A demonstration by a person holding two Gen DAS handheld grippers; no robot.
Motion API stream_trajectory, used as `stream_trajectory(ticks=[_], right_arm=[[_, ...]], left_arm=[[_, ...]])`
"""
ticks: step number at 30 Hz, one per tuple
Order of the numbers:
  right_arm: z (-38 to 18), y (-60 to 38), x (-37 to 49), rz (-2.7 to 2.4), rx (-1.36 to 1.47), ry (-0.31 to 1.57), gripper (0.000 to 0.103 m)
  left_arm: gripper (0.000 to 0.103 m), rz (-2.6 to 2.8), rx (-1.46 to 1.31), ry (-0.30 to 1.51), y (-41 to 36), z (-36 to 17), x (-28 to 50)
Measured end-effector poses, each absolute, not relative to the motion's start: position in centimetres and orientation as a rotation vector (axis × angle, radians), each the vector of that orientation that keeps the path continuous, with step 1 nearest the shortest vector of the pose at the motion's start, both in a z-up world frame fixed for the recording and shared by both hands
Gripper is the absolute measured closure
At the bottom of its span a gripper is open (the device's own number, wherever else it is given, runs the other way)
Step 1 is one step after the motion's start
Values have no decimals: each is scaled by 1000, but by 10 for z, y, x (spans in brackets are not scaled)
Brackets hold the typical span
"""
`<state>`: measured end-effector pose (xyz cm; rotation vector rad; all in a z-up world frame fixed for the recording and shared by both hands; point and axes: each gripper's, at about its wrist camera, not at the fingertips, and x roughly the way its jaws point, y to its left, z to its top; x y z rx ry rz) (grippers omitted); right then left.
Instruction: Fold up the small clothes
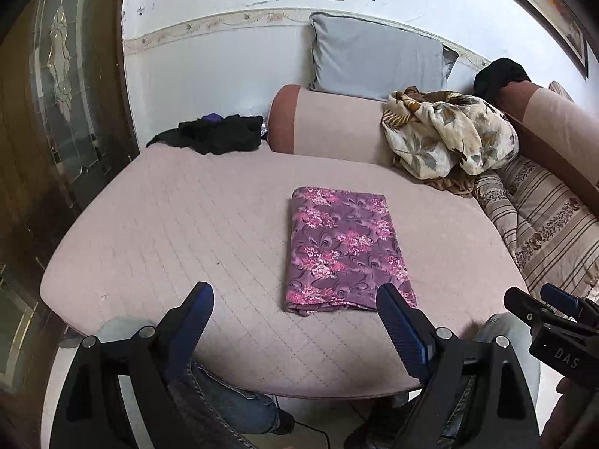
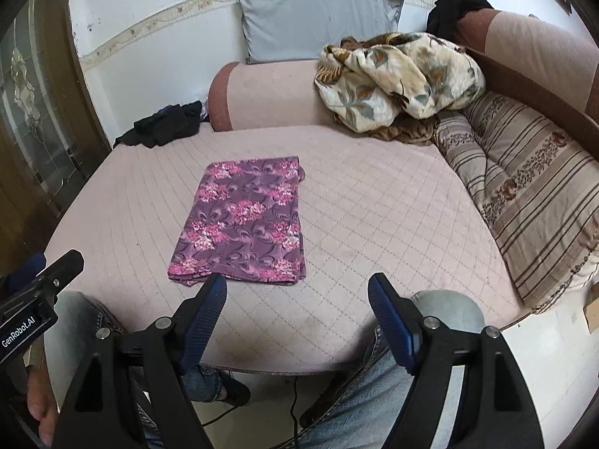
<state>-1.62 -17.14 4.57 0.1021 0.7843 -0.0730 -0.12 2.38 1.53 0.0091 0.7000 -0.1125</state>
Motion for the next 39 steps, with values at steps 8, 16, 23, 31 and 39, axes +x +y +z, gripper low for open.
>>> stream_trajectory(ticks=[8,16,23,31,39], right_arm=[[58,-170,-22,-71,108,757,26],[60,-168,-25,-77,108,757,26],[62,-170,-24,-75,111,756,26],[62,-170,-23,-62,115,758,26],[62,-170,-24,-63,114,758,26]], left_arm=[[7,-97,37,647,21,30,-15],[7,-98,37,675,19,25,-10],[7,-93,47,696,17,21,-9],[7,-88,55,721,17,16,-6],[7,-89,62,723,15,16,-6]])
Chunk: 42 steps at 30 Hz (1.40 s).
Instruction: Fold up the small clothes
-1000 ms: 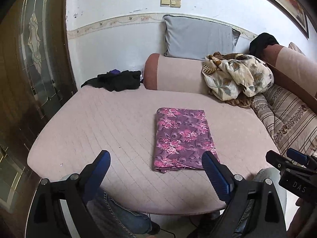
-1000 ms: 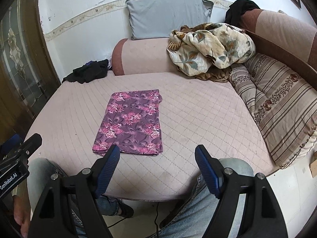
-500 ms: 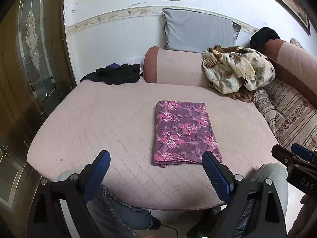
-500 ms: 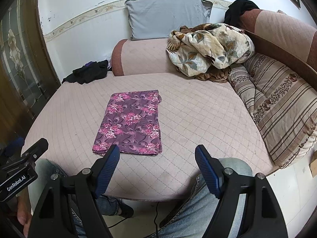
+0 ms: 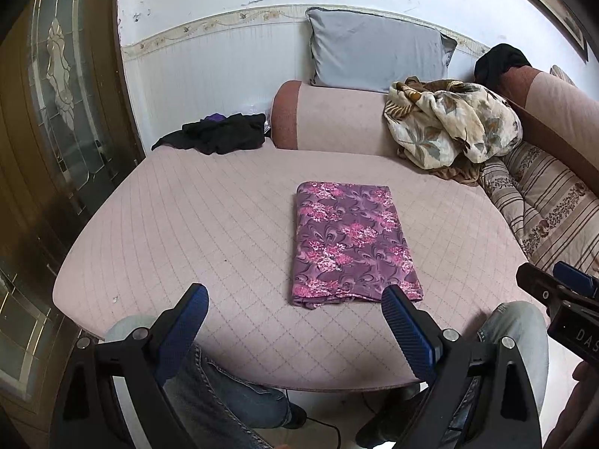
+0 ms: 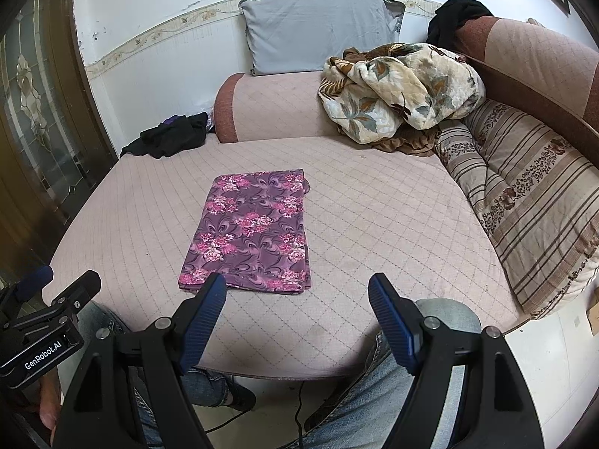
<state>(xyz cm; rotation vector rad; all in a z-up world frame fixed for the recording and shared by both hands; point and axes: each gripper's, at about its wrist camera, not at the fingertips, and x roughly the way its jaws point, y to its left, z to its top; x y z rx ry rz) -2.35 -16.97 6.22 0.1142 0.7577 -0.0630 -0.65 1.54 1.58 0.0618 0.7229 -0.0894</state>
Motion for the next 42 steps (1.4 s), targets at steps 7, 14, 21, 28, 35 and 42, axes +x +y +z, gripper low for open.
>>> stream_trajectory(ticks=[7,14,21,28,35,42], right_arm=[[62,-168,-23,-64,115,759,26],[62,-166,-25,-69,116,759,26],[62,-165,-23,-65,116,759,25],[61,-162,-20,-61,110,760,26],[62,-160,-15,-53,102,761,26],[62,-160,-11,-46,101,768,26]], left_arm=[[7,-86,59,726,17,16,-6],[7,-83,61,729,20,15,-4],[7,-77,61,730,19,14,-5],[7,-76,64,732,24,14,1],[7,-81,60,733,27,14,4],[7,-77,58,742,30,12,9]])
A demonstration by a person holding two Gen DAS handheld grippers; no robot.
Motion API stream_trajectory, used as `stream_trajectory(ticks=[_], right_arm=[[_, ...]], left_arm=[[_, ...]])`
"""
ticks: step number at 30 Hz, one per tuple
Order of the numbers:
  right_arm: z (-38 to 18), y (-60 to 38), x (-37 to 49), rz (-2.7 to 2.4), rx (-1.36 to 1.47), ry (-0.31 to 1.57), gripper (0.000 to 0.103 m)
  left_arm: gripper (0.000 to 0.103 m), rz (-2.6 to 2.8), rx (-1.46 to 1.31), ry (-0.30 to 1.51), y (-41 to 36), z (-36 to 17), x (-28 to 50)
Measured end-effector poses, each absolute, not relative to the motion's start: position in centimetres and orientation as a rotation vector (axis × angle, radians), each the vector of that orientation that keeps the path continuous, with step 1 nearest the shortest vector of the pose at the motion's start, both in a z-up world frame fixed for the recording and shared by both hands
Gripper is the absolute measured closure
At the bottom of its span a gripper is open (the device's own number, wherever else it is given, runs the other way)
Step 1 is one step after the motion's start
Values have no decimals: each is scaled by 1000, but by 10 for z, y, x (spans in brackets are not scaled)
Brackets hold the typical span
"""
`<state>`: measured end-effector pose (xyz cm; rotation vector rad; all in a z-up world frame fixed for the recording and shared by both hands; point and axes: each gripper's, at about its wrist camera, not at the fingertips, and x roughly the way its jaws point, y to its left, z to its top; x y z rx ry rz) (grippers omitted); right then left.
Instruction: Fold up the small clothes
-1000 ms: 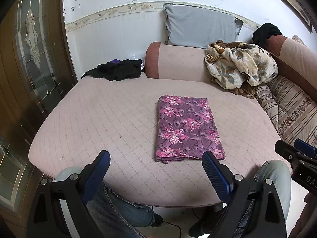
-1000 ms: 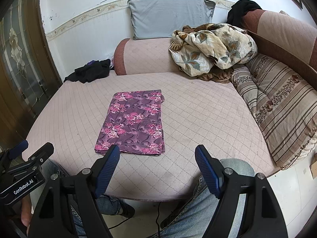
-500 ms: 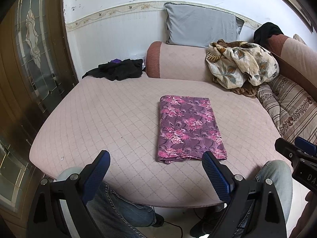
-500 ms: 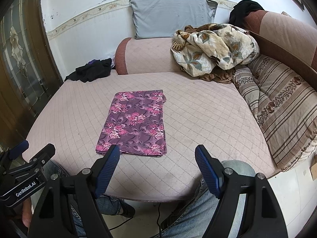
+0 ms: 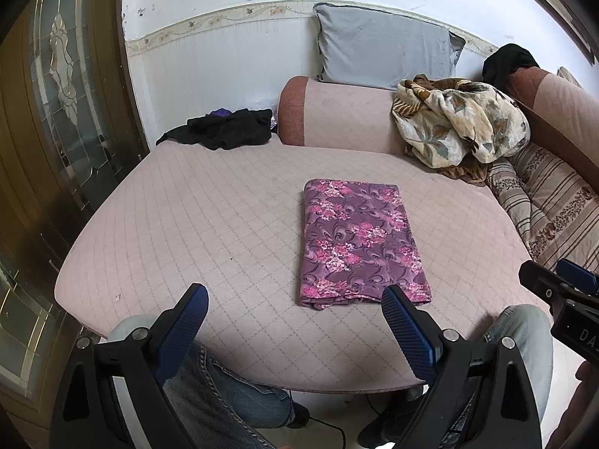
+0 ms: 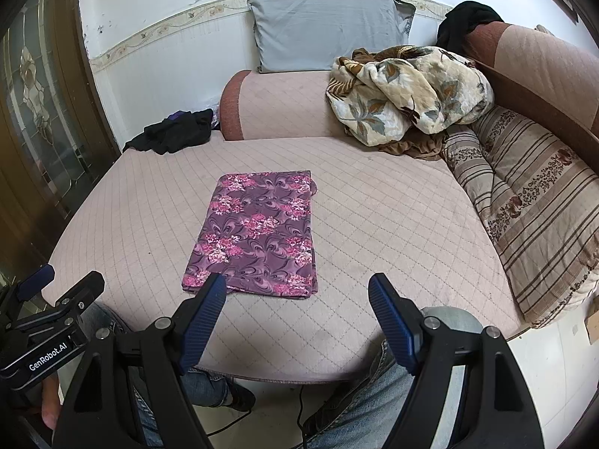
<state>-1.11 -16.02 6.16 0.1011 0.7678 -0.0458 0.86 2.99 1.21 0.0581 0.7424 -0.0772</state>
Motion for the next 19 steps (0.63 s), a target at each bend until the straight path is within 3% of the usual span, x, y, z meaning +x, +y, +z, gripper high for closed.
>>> stream_trajectory(ticks=[19], right_arm=[[40,-176,15,-13,107,803,25]], left_arm=[[7,-117,52,768,29,-1,25]])
